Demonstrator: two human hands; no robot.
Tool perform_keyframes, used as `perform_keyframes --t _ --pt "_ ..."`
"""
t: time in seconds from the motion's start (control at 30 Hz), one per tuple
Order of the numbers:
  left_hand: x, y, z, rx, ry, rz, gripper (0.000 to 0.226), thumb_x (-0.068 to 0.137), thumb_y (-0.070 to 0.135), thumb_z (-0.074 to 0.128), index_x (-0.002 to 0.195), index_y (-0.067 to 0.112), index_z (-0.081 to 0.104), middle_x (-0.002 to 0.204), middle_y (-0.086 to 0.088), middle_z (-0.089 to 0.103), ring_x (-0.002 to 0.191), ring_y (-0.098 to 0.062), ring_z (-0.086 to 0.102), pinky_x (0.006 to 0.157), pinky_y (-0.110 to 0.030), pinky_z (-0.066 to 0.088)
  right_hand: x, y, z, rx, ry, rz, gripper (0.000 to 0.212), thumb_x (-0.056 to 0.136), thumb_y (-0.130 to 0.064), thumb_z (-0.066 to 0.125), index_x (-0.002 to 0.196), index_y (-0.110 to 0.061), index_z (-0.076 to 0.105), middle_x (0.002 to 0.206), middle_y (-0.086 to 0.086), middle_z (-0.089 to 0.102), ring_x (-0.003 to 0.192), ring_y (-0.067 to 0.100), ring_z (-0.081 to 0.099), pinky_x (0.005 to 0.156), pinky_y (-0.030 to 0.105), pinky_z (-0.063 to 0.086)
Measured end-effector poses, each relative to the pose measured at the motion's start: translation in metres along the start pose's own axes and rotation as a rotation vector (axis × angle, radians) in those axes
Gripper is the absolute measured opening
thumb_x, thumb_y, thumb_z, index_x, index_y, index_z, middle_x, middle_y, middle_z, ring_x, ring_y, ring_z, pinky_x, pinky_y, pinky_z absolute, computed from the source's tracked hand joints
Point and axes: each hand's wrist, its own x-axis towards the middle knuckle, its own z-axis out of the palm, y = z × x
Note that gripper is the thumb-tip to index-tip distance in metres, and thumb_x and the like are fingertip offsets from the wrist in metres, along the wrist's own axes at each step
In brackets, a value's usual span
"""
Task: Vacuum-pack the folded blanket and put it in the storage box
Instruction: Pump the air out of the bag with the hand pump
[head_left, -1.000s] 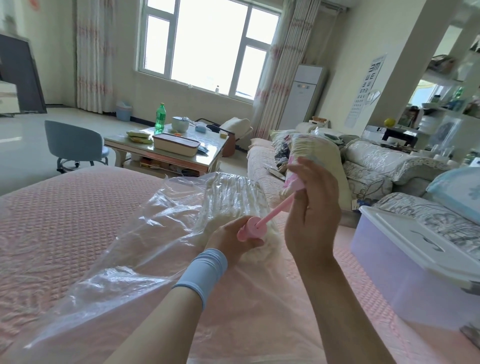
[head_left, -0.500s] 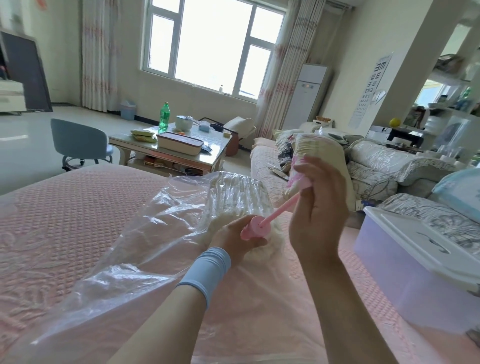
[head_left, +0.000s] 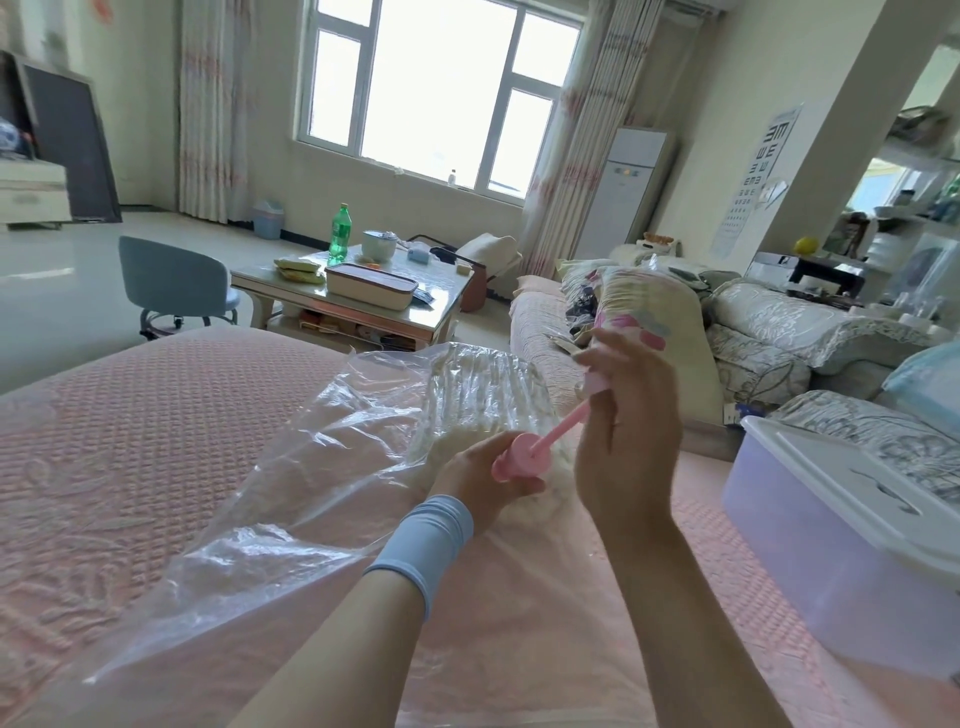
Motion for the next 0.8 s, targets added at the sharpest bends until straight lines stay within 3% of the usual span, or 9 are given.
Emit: perform_keyframes --t 0.07,0.13,0.27,0.37,0.43,0.5,0.63,0.7,0.8 --pt "0.0 0.0 0.001 0.024 0.002 0.01 0.046 0.066 0.049 0.077 0.103 0.059 0.053 0.095 0.021 0.067 0.089 -0.007 0.063 0.08 -0.024 0.048 0.009 0.0 -0.005 0.008 0.148 -0.04 0.024 0.1 -0.003 0.043 0.109 -0.013 0.064 0.125 0.004 0.061 0.121 0.024 0.054 0.103 0.038 0.044" --pt "0.0 0.001 0.004 0.033 -0.006 0.019 0.046 0.067 0.049 0.076 0.104 0.059 0.052 0.095 0.021 0.067 0.088 -0.008 0.062 0.079 -0.024 0.048 0.0 0.004 -0.002 -0.02 0.142 -0.018 0.026 0.099 -0.002 0.043 0.111 -0.012 0.064 0.126 0.004 0.061 0.122 0.023 0.053 0.103 0.039 0.044" --pt "-0.002 0.0 0.007 0.039 -0.017 0.034 0.048 0.061 0.058 0.066 0.108 0.056 0.054 0.092 0.018 0.067 0.073 -0.008 0.06 0.072 -0.024 0.047 -0.048 0.017 0.016 -0.048 -0.345 0.213 0.037 0.088 0.011 0.052 0.114 -0.01 0.067 0.126 0.006 0.061 0.123 0.027 0.051 0.107 0.036 0.039" --pt "-0.003 0.0 0.009 0.098 0.002 0.06 0.049 0.067 0.056 0.062 0.115 0.05 0.055 0.105 0.012 0.068 0.092 -0.011 0.064 0.077 -0.022 0.045 -0.058 0.015 0.018 -0.048 -0.539 0.306 0.033 0.09 0.006 0.054 0.112 -0.012 0.071 0.121 0.002 0.063 0.116 0.024 0.053 0.101 0.026 0.039" --pt "-0.002 0.001 0.008 0.075 -0.013 0.039 0.047 0.061 0.061 0.057 0.107 0.056 0.051 0.097 0.016 0.067 0.091 -0.011 0.064 0.079 -0.025 0.049 -0.043 0.009 0.011 -0.053 -0.448 0.245 0.033 0.089 0.008 0.055 0.111 -0.012 0.071 0.12 0.003 0.065 0.114 0.022 0.055 0.101 0.022 0.039" --pt "0.0 -0.001 0.006 0.03 -0.006 0.015 0.042 0.062 0.058 0.067 0.102 0.06 0.053 0.093 0.02 0.067 0.088 -0.009 0.064 0.079 -0.025 0.051 -0.02 0.003 0.003 -0.053 -0.244 0.112 0.03 0.092 0.007 0.054 0.111 -0.009 0.069 0.12 0.004 0.065 0.114 0.022 0.056 0.103 0.019 0.036" --pt "0.001 -0.004 0.004 0.025 0.008 0.028 0.045 0.065 0.052 0.075 0.103 0.06 0.054 0.092 0.023 0.066 0.085 -0.003 0.062 0.07 -0.015 0.043 0.006 -0.002 -0.007 -0.021 0.107 0.005 0.026 0.102 -0.007 0.044 0.111 -0.009 0.068 0.122 0.004 0.064 0.12 0.02 0.055 0.104 0.031 0.043" --pt "0.001 -0.002 0.006 0.039 -0.002 0.032 0.044 0.068 0.049 0.076 0.106 0.056 0.055 0.095 0.022 0.065 0.087 -0.006 0.061 0.072 -0.018 0.042 -0.003 0.0 -0.002 -0.043 0.11 0.035 0.026 0.1 -0.005 0.044 0.111 -0.009 0.067 0.124 0.003 0.062 0.122 0.017 0.052 0.104 0.032 0.042" --pt "0.0 -0.003 0.008 0.059 0.002 0.051 0.044 0.071 0.046 0.073 0.111 0.05 0.057 0.101 0.018 0.067 0.092 -0.011 0.062 0.078 -0.021 0.043 -0.039 0.008 0.01 -0.078 -0.233 0.183 0.034 0.089 0.009 0.051 0.114 -0.007 0.067 0.126 0.007 0.061 0.121 0.026 0.052 0.106 0.028 0.036"
